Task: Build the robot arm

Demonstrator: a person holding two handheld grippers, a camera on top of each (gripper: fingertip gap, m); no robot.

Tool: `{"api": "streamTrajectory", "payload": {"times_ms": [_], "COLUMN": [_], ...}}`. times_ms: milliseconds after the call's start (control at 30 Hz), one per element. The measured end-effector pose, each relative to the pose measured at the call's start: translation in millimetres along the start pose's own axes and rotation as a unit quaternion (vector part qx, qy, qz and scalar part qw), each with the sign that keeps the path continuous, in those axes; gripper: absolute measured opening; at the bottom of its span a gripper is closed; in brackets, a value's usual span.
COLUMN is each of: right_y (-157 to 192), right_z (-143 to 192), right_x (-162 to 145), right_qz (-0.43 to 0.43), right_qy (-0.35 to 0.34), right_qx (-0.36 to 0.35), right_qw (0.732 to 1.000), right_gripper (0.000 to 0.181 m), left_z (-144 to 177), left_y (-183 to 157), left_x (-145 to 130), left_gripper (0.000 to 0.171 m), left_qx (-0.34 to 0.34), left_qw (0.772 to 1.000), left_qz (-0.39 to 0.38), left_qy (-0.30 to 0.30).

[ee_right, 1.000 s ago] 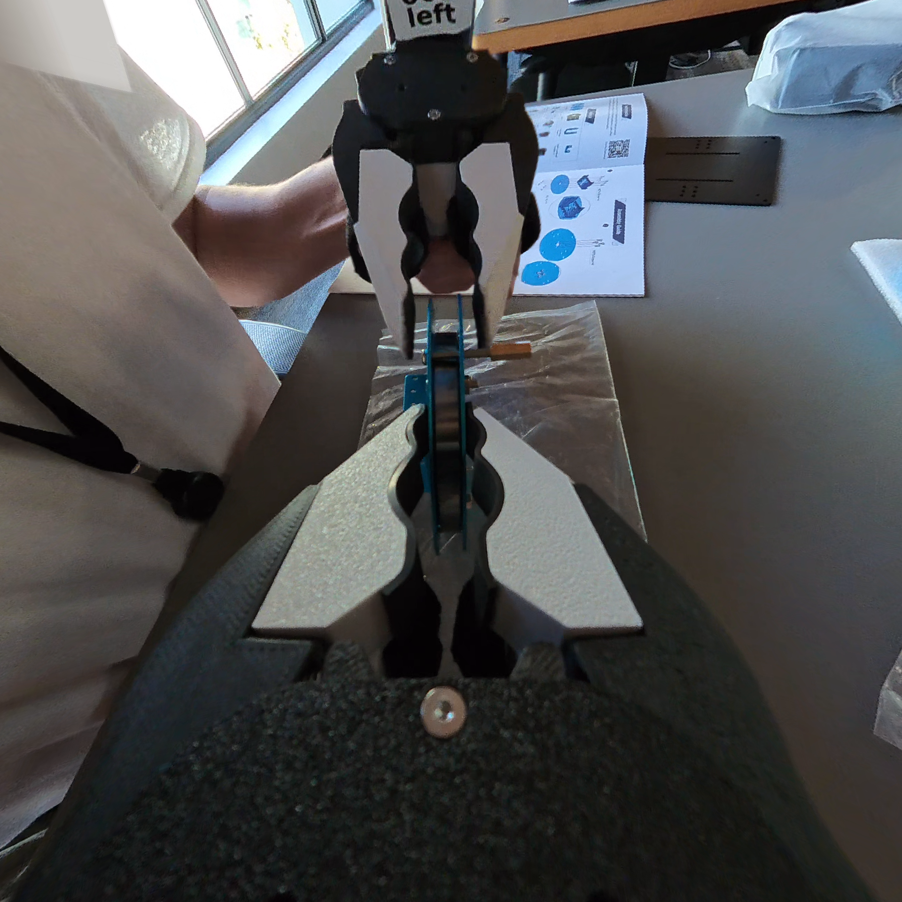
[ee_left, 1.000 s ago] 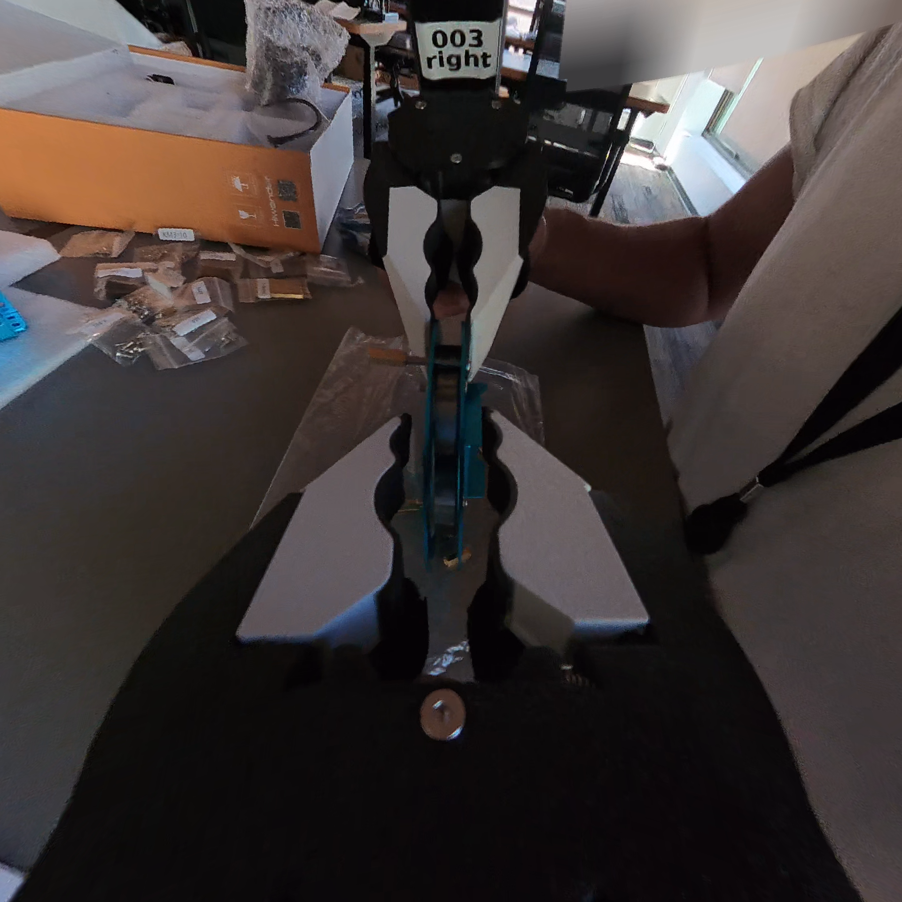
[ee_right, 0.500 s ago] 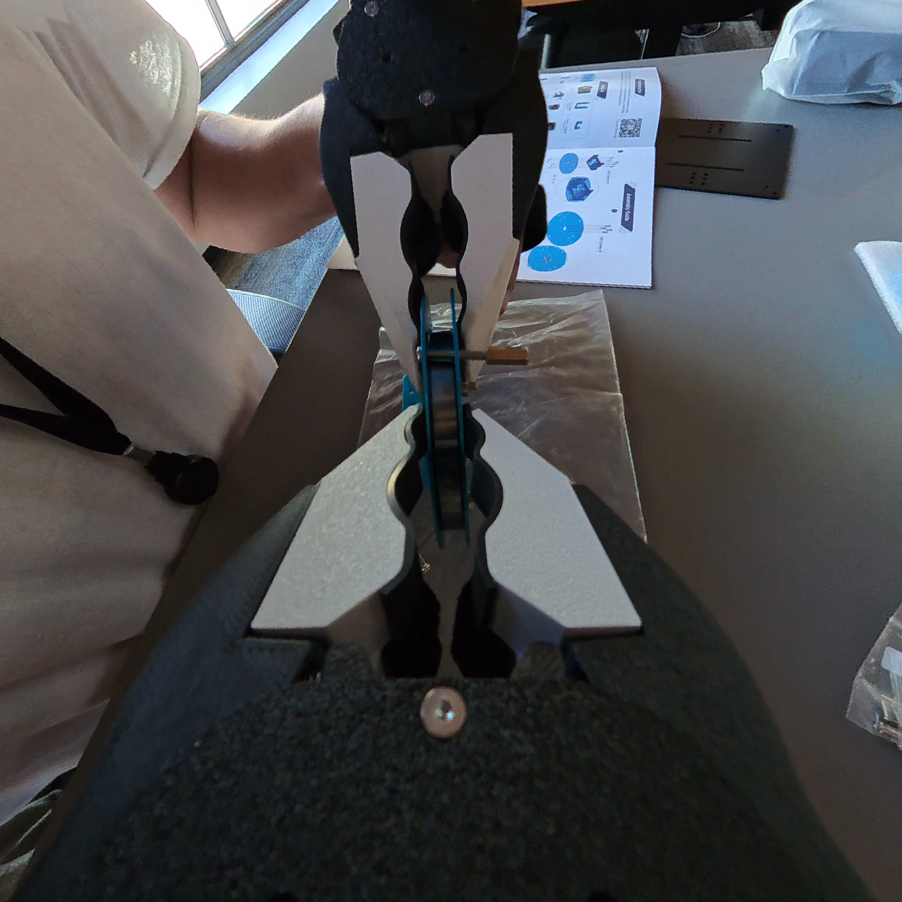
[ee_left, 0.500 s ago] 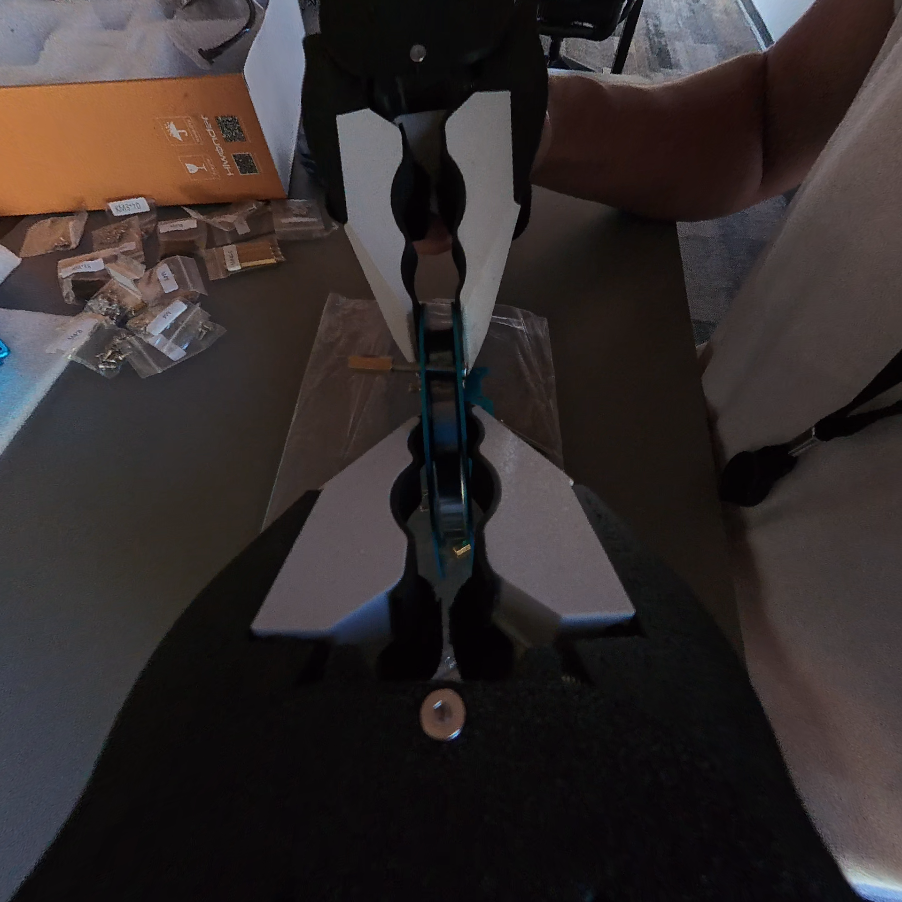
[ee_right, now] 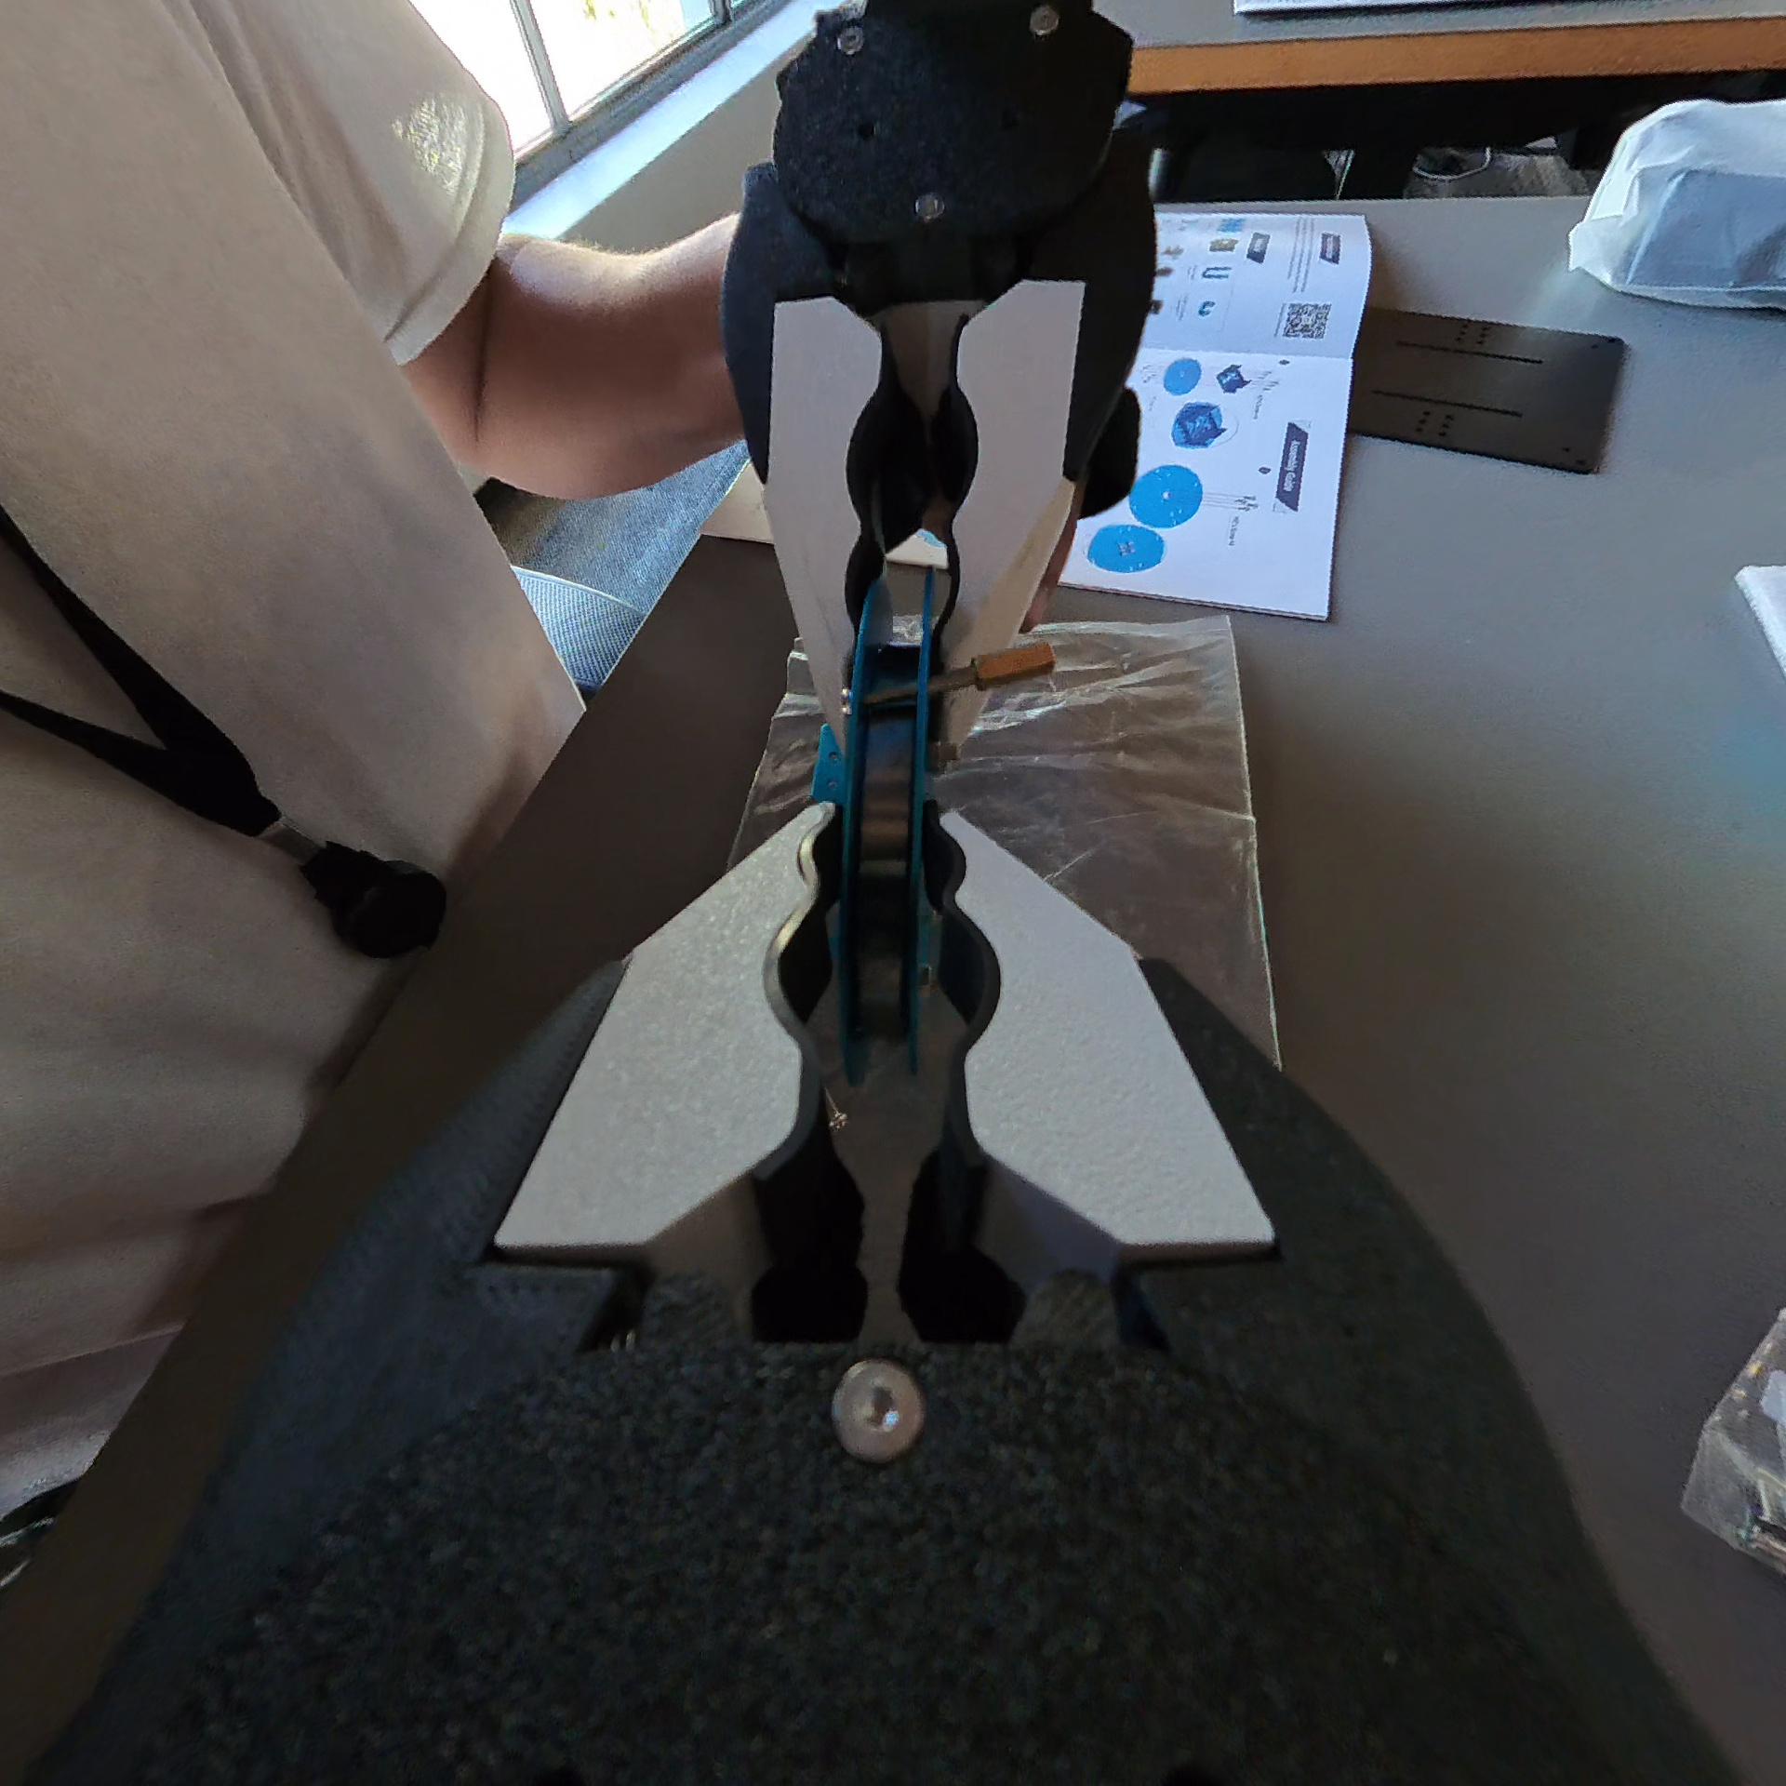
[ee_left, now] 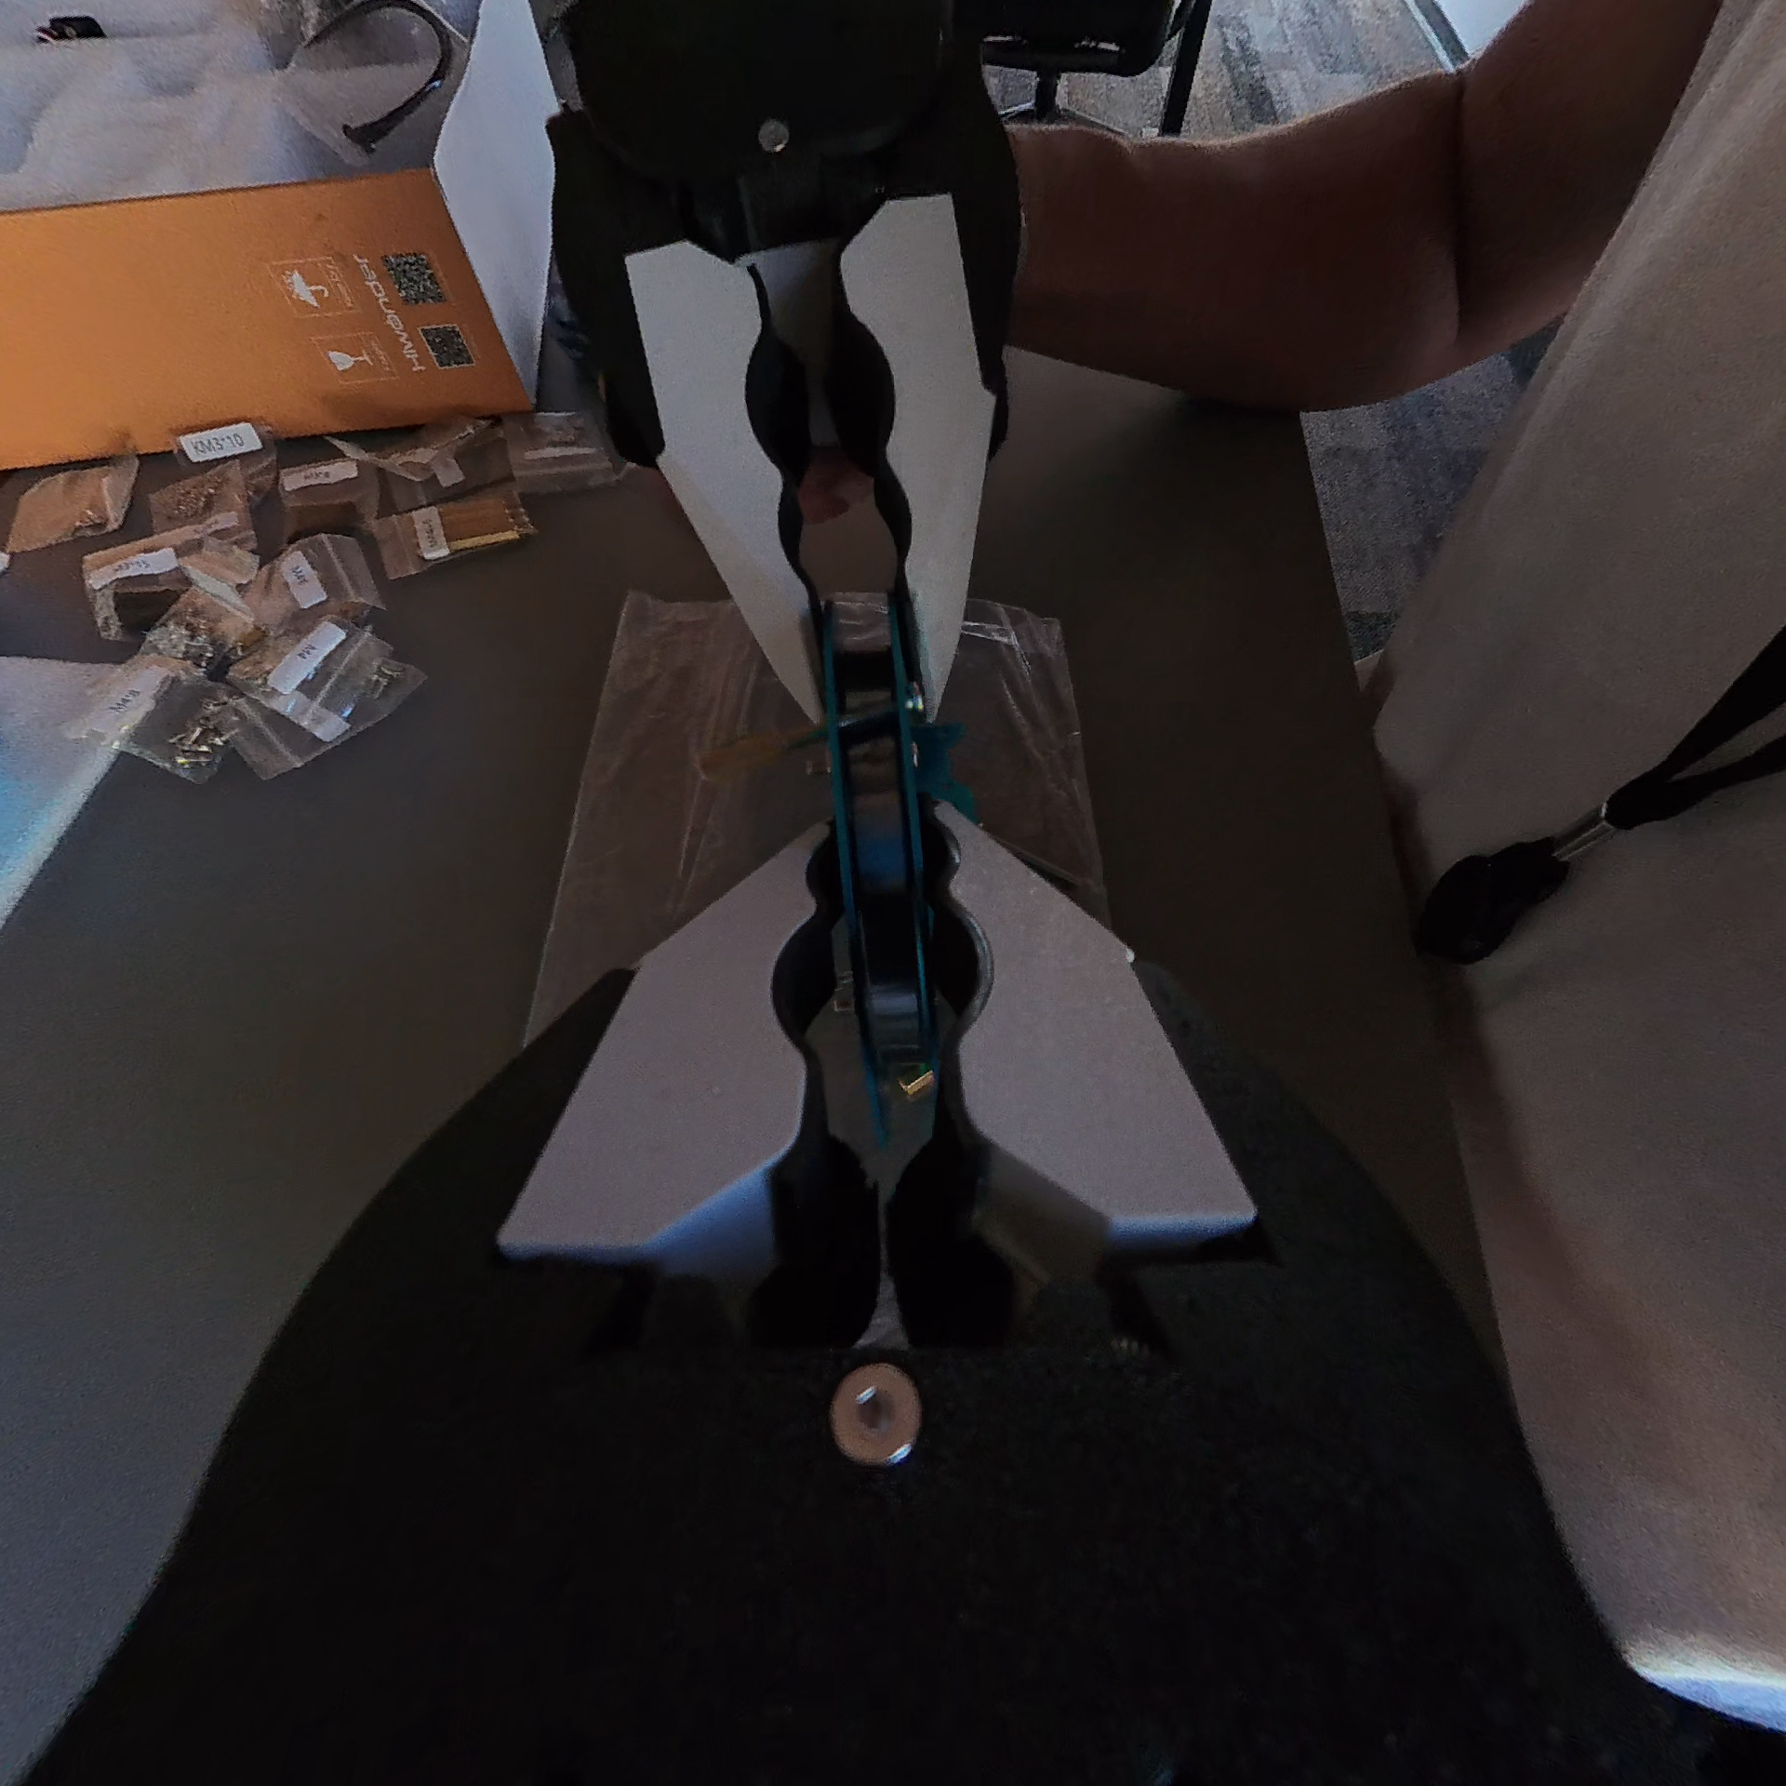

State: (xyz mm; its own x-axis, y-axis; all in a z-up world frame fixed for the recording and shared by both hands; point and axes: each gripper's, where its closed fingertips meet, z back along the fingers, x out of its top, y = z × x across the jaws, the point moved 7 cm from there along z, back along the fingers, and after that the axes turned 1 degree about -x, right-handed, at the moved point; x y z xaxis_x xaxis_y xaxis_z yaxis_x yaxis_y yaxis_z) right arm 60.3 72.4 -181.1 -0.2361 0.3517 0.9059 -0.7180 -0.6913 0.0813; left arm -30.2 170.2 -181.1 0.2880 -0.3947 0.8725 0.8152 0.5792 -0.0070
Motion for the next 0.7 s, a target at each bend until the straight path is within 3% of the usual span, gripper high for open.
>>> {"api": "streamTrajectory", "payload": {"times_ms": [400,500,700], "right_y": [5,5,6], "right_z": [1,0,0], "right_x": [3,3,3], "right_qz": [-0.013,-0.013,-0.010], "right_qy": [0.034,0.033,0.034], "right_qx": [-0.046,-0.047,-0.041], "right_qw": [0.998,0.998,0.999], "right_gripper": [0.012,0.012,0.012], "left_z": [-2,2,4], "left_y": [-6,-10,-8], "left_x": [2,7,8], "left_gripper": [0.014,0.026,0.013], "left_qx": [0.039,0.041,0.042], "left_qw": [0.998,0.997,0.997], "left_qz": [0.045,0.057,0.065], "left_qy": [-0.017,-0.034,-0.019]}}
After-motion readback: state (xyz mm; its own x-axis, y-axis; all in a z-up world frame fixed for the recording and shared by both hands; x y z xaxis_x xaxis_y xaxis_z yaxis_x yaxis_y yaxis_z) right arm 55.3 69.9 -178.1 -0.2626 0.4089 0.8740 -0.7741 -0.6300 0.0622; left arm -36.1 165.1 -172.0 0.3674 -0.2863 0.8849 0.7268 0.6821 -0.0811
